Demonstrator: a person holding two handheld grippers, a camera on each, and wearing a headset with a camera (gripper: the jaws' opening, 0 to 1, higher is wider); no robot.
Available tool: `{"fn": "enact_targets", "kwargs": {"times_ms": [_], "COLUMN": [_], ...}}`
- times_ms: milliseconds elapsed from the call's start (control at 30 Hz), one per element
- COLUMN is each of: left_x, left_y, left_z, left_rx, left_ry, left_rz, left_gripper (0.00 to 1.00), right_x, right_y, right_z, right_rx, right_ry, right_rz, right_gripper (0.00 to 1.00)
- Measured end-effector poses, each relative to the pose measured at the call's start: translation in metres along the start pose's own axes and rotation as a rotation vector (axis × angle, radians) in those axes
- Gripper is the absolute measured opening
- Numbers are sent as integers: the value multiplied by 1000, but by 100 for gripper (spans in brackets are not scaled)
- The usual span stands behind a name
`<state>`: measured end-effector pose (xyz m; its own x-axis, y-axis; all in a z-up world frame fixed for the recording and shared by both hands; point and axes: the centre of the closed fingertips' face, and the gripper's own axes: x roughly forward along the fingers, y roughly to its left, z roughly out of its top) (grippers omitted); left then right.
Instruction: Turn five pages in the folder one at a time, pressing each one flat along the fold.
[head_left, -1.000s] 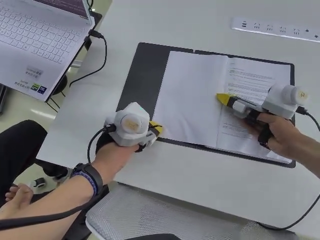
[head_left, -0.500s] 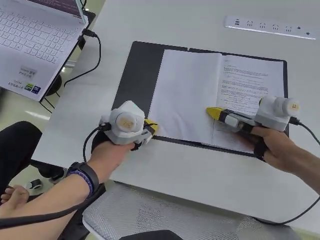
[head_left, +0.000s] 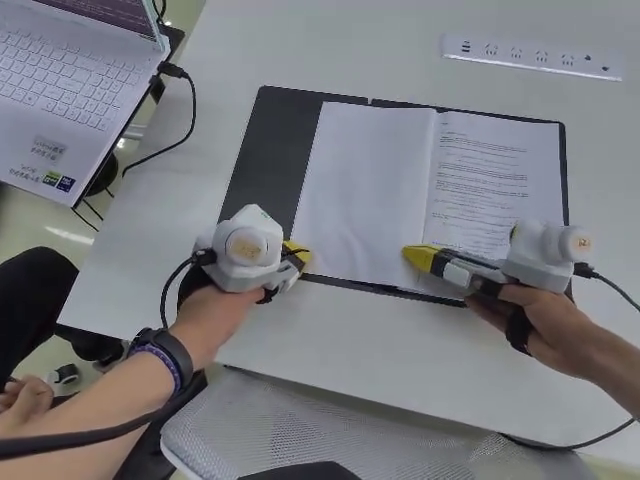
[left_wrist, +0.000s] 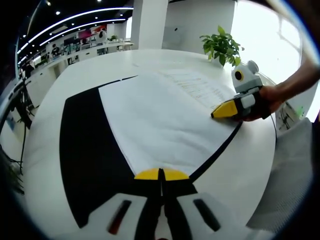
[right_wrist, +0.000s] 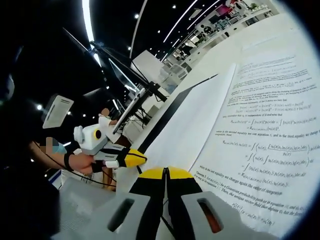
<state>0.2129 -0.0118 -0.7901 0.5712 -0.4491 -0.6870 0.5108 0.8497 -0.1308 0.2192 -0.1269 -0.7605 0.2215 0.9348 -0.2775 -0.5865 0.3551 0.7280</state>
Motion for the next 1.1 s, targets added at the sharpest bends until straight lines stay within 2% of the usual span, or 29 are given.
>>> {"fn": "enact_targets", "kwargs": {"times_ms": [267, 1100], "left_x": [0, 1], "left_y": [0, 0], "left_z": [0, -1], "left_rx": [3, 19], "left_ry": [1, 32], "left_rz": [0, -4], "left_gripper": [0, 0], "right_x": [-6, -10], "right_y": [8, 11], "right_z": [-14, -17], "right_rx": [16, 67], "right_ry": [-2, -6], "right_rz": [7, -30], "right_gripper": [0, 0]}}
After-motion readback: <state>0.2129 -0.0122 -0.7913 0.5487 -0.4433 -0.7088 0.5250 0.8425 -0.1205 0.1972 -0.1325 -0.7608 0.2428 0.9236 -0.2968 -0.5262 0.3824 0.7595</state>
